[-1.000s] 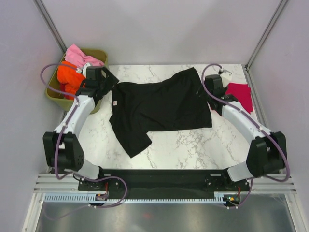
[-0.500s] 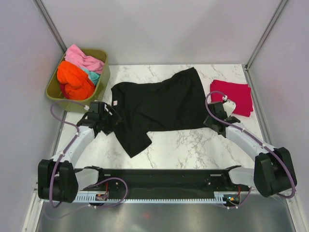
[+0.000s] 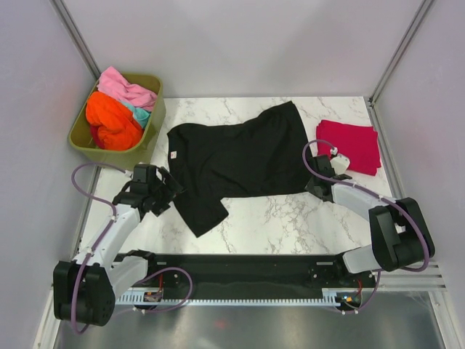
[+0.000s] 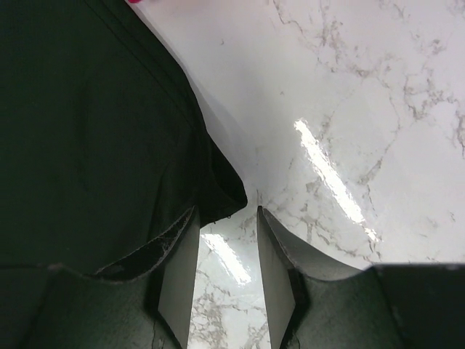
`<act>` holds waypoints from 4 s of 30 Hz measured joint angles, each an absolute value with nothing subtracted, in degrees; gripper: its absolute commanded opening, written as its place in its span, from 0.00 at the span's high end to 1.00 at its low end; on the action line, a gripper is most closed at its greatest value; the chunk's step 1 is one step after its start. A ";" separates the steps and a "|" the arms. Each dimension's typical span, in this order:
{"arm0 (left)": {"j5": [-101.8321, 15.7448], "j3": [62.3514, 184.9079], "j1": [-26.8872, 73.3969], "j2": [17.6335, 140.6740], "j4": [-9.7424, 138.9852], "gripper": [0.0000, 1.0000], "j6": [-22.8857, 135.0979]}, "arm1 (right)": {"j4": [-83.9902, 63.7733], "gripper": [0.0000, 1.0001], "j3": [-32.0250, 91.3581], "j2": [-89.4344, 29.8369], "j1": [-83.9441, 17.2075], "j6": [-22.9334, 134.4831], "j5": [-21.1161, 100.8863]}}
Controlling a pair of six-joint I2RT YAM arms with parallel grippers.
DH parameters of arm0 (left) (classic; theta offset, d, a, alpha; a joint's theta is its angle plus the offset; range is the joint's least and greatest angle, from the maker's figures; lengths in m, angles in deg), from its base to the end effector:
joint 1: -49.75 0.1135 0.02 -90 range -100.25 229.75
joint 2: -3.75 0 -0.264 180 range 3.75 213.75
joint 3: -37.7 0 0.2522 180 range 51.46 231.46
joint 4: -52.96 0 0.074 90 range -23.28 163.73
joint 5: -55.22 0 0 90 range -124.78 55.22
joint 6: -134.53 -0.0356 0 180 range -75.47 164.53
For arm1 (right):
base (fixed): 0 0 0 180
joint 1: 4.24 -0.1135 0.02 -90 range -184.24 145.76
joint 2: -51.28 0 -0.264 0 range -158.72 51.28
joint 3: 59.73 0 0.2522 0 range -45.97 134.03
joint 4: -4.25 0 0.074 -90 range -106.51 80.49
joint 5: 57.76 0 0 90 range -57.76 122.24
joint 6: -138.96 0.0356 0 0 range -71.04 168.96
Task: Fold and stack the t-shirts
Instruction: Flatten the tshirt out
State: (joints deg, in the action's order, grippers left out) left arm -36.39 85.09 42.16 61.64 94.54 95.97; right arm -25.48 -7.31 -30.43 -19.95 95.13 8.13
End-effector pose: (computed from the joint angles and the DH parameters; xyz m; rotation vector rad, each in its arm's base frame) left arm 0.1932 -0.0267 0.2047 -0.9372 2.3613 -0.4610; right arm 0.2511 0.0555 0.1601 0.7892 2.3429 -0.1004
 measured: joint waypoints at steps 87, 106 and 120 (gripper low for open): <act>-21.11 92.26 11.41 45.64 113.36 0.98 121.58 | -17.09 0.66 -12.84 -28.44 -18.46 96.99 7.97; -17.90 97.90 13.59 45.00 117.88 0.98 120.56 | -18.59 1.00 -14.59 -18.56 -17.83 96.75 6.88; -21.85 126.22 35.69 68.96 118.01 0.98 109.80 | -22.29 1.00 3.20 -22.26 -17.83 93.95 14.27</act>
State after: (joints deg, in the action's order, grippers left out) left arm -21.85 126.22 35.69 68.96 118.01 109.80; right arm -22.29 3.20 -22.26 -17.83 93.95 14.27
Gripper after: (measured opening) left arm 0.025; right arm 0.010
